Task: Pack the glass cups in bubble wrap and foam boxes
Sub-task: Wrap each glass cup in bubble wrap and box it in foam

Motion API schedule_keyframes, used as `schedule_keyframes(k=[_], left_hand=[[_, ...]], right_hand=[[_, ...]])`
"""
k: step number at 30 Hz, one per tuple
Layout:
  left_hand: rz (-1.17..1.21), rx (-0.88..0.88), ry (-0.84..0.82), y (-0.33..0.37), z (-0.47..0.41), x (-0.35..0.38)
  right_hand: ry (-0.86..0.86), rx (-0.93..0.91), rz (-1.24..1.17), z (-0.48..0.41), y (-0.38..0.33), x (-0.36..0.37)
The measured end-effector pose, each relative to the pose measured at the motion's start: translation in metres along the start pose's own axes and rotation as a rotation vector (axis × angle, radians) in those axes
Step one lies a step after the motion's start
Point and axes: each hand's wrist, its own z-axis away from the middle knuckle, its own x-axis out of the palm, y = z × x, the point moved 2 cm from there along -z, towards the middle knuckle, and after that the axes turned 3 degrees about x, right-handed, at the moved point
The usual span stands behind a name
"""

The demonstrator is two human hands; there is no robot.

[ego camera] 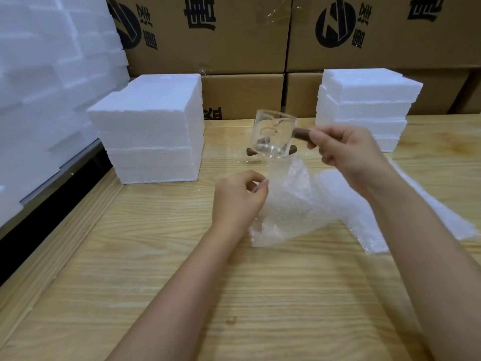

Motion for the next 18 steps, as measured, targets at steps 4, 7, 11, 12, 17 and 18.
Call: schedule_keyframes(k=[4, 7, 11, 12, 17, 18], left_hand=[[-0.106, -0.016, 0.070, 0.005, -0.007, -0.016], [-0.351, 0.085, 0.096, 0.013, -0.014, -0.026], [-0.355, 0.085, 0.207, 0.015, -0.021, -0.042], [-0.254, 0.061, 0.238, 0.014, -0.021, -0.047], [-0.025, -0.013, 0.209, 0.019, -0.026, -0.057], [0.012, -0.036, 0.189, 0.021, -0.026, -0.057]], right_hand=[[-0.178, -0.079, -0.109, 0.014, -0.036, -0.008], [-0.288, -0.120, 0.014, 0.025, -0.048, 0.001], [-0.318, -0.124, 0.164, 0.030, -0.050, 0.013], [-0.309, -0.125, 0.202, 0.030, -0.050, 0.012], [-0.228, -0.155, 0.470, 0.028, -0.050, 0.004], [-0.217, -0.174, 0.535, 0.028, -0.050, 0.005]])
